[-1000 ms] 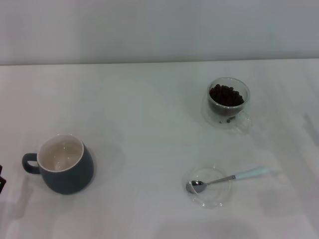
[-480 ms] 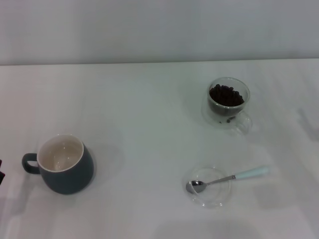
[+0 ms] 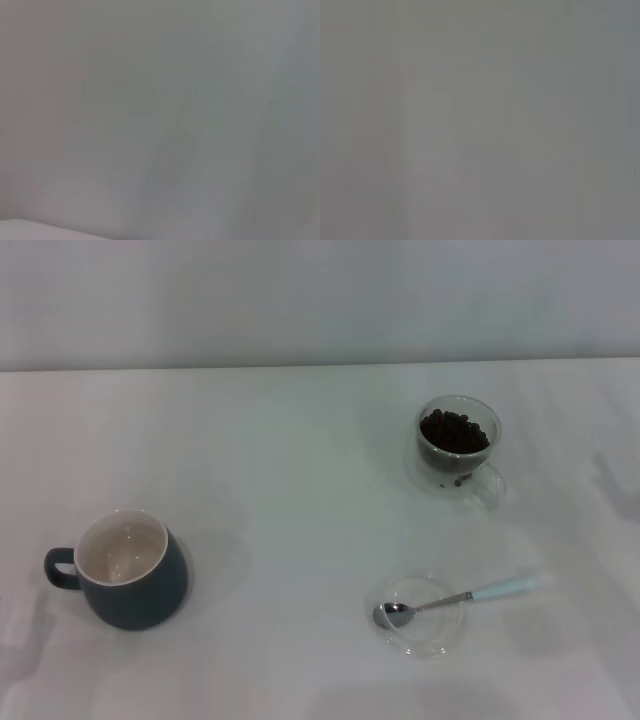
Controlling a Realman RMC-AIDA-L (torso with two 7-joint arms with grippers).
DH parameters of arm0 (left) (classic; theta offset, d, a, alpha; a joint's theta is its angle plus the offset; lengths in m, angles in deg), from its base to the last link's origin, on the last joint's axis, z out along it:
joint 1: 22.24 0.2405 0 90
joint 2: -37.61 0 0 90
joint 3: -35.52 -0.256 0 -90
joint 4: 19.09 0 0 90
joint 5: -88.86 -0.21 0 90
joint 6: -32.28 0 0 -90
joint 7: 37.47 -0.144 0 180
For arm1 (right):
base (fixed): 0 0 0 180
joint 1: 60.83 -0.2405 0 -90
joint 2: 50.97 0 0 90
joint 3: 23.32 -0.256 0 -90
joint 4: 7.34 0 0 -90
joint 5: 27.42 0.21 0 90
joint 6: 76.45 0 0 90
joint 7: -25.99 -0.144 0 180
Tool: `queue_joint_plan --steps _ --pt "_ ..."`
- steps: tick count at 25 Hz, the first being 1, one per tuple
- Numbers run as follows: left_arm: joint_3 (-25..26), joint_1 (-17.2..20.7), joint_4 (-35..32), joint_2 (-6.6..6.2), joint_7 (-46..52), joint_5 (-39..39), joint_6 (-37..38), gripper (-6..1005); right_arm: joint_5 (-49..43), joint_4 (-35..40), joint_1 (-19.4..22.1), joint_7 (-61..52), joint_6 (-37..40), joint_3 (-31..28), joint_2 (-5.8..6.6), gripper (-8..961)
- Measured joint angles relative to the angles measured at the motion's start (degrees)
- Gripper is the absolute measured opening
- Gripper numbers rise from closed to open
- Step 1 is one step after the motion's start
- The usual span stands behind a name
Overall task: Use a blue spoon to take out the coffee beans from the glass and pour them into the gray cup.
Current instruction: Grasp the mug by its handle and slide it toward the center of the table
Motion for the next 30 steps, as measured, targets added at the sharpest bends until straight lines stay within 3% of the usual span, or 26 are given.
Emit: queue_joint_plan --steps 11,21,30 --pt "-0.4 1.2 5.8 -0.05 -0.1 -1.3 1.5 879 0.1 0.6 -1.4 -0.1 -2.1 -0.1 0.00 871" --pt "-0.4 -3.7 9.5 -0.06 -1.5 -8.4 -5.1 878 0.0 0.6 -2.4 0.0 -3.2 0.0 -0.05 871" --pt "-0.4 -6.5 9.5 -0.08 -2.9 -8.9 -11.2 877 -0.1 0.0 -2.3 -0.1 -3.0 0.0 -0.08 870"
